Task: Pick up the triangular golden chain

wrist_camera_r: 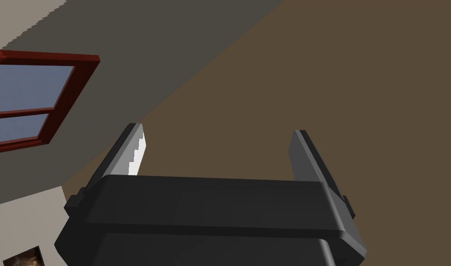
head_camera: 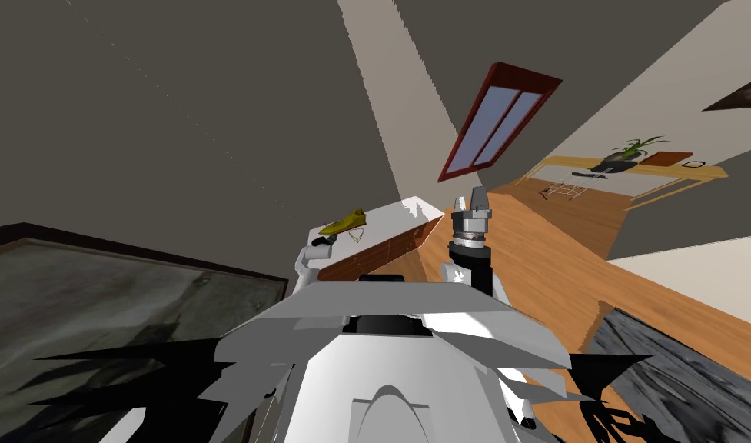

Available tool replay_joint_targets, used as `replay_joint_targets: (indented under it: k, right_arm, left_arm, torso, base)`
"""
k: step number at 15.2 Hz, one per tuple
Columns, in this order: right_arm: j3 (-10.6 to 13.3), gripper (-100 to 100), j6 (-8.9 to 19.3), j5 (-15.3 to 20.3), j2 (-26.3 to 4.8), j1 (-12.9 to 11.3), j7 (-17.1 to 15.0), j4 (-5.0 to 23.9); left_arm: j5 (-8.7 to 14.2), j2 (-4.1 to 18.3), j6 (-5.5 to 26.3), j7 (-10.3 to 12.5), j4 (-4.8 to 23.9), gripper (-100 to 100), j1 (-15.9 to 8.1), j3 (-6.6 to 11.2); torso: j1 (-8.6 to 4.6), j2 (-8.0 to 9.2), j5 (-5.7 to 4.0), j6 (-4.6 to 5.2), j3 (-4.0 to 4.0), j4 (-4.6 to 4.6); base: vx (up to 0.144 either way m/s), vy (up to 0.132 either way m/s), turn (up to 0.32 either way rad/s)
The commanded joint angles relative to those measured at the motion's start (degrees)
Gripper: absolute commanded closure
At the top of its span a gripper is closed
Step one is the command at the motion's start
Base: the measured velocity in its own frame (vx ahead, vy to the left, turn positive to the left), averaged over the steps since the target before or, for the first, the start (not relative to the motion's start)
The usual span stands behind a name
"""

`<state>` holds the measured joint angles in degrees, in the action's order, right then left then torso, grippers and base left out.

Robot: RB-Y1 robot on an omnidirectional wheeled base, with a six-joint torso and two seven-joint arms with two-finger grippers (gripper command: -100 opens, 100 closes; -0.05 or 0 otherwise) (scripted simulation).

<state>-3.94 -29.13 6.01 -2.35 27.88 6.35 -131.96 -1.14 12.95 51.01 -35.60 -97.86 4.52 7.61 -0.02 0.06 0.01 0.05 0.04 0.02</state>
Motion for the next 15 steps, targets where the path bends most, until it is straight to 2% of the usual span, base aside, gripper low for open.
replay_joint_targets:
  k: [1,2,3,4,5,6,7,8,10,11,12,15]
  right_arm:
    - [0.0,0,0.0,0.0,0.0,0.0,0.0,0.0]
    - [0.0,0,0.0,0.0,0.0,0.0,0.0,0.0]
    - [0.0,0,0.0,0.0,0.0,0.0,0.0,0.0]
    - [0.0,0,0.0,0.0,0.0,0.0,0.0,0.0]
    - [0.0,0,0.0,0.0,0.0,0.0,0.0,0.0]
    - [0.0,0,0.0,0.0,0.0,0.0,0.0,0.0]
    - [0.0,0,0.0,0.0,0.0,0.0,0.0,0.0]
    - [0.0,0,0.0,0.0,0.0,0.0,0.0,0.0]
    - [0.0,0,0.0,0.0,0.0,0.0,0.0,0.0]
    - [0.0,0,0.0,0.0,0.0,0.0,0.0,0.0]
    - [0.0,0,0.0,0.0,0.0,0.0,0.0,0.0]
    - [0.0,0,0.0,0.0,0.0,0.0,0.0,0.0]
  left_arm:
    - [0.7,0.2,1.8,-0.5,-0.2,-100,-0.3,1.0]
    - [1.4,0.4,3.6,-1.0,-0.3,-100,-0.7,2.15]
    - [1.4,0.4,3.6,-1.0,-0.3,-100,-0.7,2.15]
    - [2.1,0.5,5.5,-1.6,-0.3,-100,-1.1,3.28]
    - [2.1,0.5,5.5,-1.6,-0.3,-100,-1.1,3.28]
    - [2.9,0.6,7.3,-2.2,-0.4,-100,-1.4,4.38]
    - [2.9,0.6,7.3,-2.2,-0.4,-100,-1.4,4.38]
    - [3.6,0.7,9.1,-2.9,-0.4,-100,-1.7,5.44]
    - [3.6,0.7,9.1,-2.9,-0.4,-100,-1.7,5.44]
    - [4.3,0.8,10.9,-3.5,-0.3,-100,-1.9,6.46]
    - [4.3,0.8,10.9,-3.5,-0.3,-100,-1.9,6.46]
    - [5.7,0.8,14.3,-4.9,-0.2,-100,-2.3,8.37]
  torso:
    - [0.0,0.0,0.0,0.0,0.0,0.0]
    - [-0.01,0.0,0.0,-0.01,0.0,0.0]
    - [-0.01,0.0,0.0,-0.01,0.0,0.0]
    - [-0.01,-0.01,0.0,-0.01,0.0,0.0]
    - [0.02,0.0,0.0,0.0,0.0,0.0]
    - [0.02,0.01,0.01,-0.01,0.0,0.0]
    - [0.0,0.01,0.0,0.0,0.01,0.0]
    - [-0.03,-0.01,0.0,-0.01,0.0,0.0]
    - [-0.04,-0.03,-0.01,-0.02,-0.02,-0.01]
    - [-0.03,-0.06,0.0,-0.02,-0.03,-0.01]
    - [-0.02,-0.03,0.0,0.01,-0.02,-0.01]
    - [-0.11,-0.06,-0.02,-0.01,-0.03,-0.01]
  base:
    - [-0.024,0.008,-0.098]
    - [-0.022,0.005,-0.092]
    - [-0.018,0.005,-0.076]
    - [-0.026,0.017,-0.119]
    - [-0.026,0.016,-0.106]
    - [-0.027,0.005,-0.113]
    - [-0.017,-0.002,-0.086]
    - [-0.017,-0.006,-0.086]
    - [-0.005,0.0,-0.025]
    - [-0.024,0.008,-0.118]
    - [-0.03,0.006,-0.158]
    - [-0.004,-0.02,-0.109]
